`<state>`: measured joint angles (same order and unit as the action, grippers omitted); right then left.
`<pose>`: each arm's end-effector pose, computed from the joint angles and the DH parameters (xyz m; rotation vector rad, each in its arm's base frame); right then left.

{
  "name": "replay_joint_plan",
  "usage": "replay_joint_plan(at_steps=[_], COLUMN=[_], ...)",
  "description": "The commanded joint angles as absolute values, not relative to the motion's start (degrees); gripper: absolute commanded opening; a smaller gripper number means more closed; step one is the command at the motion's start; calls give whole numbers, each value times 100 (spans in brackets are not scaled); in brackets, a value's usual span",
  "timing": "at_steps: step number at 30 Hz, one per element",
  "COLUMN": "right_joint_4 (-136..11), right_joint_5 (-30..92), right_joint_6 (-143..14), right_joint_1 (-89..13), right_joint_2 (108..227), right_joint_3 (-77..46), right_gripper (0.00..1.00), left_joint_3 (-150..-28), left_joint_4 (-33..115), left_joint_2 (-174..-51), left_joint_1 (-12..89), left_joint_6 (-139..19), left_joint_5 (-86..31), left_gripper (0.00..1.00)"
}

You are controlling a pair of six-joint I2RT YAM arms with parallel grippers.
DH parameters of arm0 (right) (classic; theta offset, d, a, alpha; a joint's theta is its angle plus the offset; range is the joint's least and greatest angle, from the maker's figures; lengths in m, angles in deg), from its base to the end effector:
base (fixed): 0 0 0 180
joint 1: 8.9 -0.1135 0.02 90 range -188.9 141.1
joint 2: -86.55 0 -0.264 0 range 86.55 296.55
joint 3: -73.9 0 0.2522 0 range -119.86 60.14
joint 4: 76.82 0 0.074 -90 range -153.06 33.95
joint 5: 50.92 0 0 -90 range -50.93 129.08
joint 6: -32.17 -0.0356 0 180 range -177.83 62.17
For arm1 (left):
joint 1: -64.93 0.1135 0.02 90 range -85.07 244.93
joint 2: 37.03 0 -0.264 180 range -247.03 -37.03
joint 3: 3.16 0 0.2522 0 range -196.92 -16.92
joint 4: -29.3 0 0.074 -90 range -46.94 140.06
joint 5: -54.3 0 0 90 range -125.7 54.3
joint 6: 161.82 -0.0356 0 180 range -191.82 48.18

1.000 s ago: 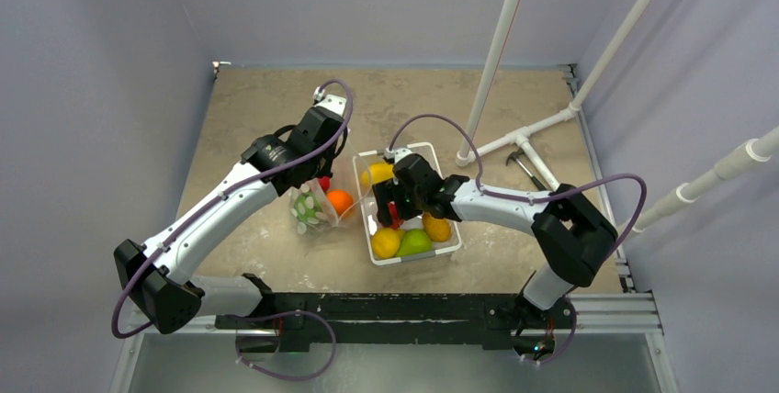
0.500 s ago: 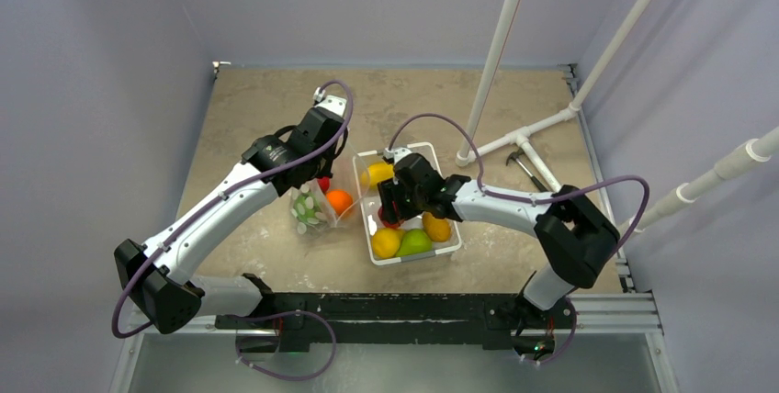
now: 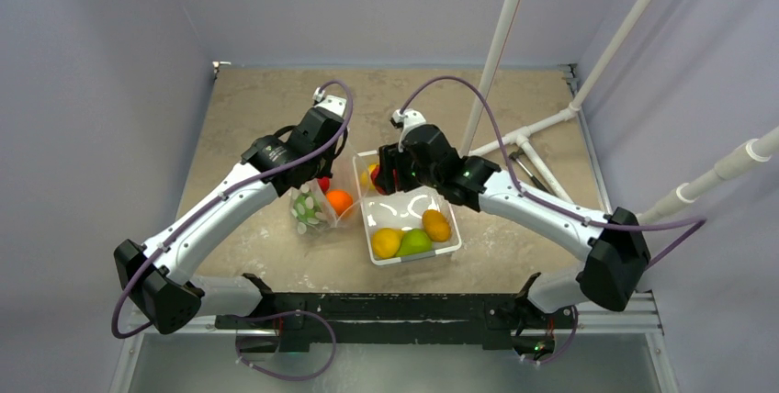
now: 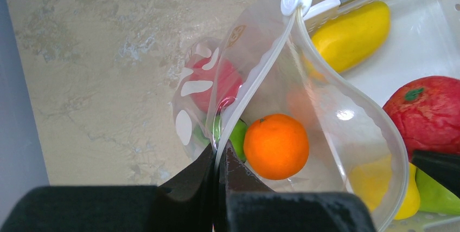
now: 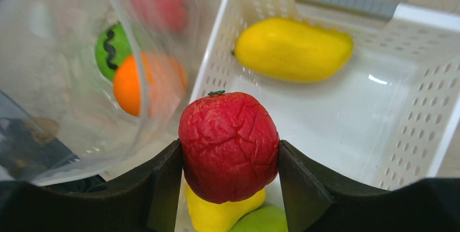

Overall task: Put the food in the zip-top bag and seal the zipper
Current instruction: Pick up the fake fruit from the bin, then place the fake fruit in the zipper food storage bag.

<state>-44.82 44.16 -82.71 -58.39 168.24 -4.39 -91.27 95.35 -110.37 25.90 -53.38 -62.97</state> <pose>0.2121 0.2434 0.2964 -0.4306 2.2167 0.6244 0.2078 -0.1474 0.3483 0.2211 2.3289 0.1020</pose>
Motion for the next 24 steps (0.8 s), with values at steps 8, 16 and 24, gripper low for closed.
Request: replay_joint_plan(at_steps=[8, 16, 24], right_joint_4=[-4318, -4646, -4834], right_joint_5=[4482, 4213, 4230], right_joint_6=[-8170, -8169, -8138], right_joint_1=[-5928, -6128, -6310], right_joint_2=[16602, 16754, 17281], right_joint_3=[-1628, -1924, -2125], right_gripper=[32, 33, 40], left_joint_3=[-9086, -9084, -9108], left_joint_4=[9466, 9447, 9439], left_joint_2=[-10797, -10808, -10823], left_joint_1=[2582, 2582, 2582], left_joint_6=[-5310, -5308, -5303], left_joint_5=[-6357, -6304, -6288], left_gripper=[0, 0, 0])
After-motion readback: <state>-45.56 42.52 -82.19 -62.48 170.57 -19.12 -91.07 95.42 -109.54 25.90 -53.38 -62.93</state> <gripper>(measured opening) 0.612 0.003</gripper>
